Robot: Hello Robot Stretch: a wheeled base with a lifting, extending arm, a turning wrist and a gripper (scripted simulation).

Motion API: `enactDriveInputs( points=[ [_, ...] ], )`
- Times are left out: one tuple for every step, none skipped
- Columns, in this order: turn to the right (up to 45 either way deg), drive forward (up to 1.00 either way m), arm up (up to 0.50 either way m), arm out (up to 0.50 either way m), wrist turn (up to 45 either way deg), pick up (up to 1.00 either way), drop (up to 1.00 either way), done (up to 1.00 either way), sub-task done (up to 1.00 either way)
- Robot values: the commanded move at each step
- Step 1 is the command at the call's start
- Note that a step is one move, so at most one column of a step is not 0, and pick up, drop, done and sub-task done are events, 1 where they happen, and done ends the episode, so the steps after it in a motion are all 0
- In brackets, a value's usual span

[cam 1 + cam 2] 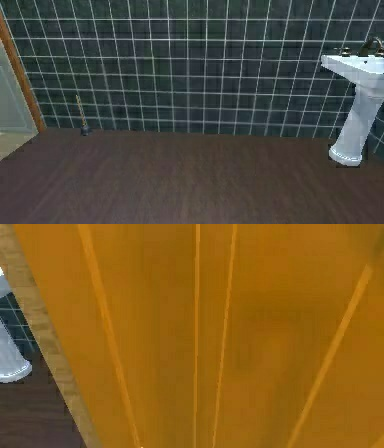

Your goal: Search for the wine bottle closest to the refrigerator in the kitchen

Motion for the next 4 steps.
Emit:
enactDriveInputs(
  points=[
    [0.0,0.3,0.0,0.0,0.0,0.0,0.0,0.0,0.0],
    [-45.0,0.0,0.0,0.0,0.0,0.0,0.0,0.0,0.0],
    [-21.0,0.0,0.0,0.0,0.0,0.0,0.0,0.0,0.0],
    [0.0,1.0,0.0,0.0,0.0,0.0,0.0,0.0,0.0]
  ],
)
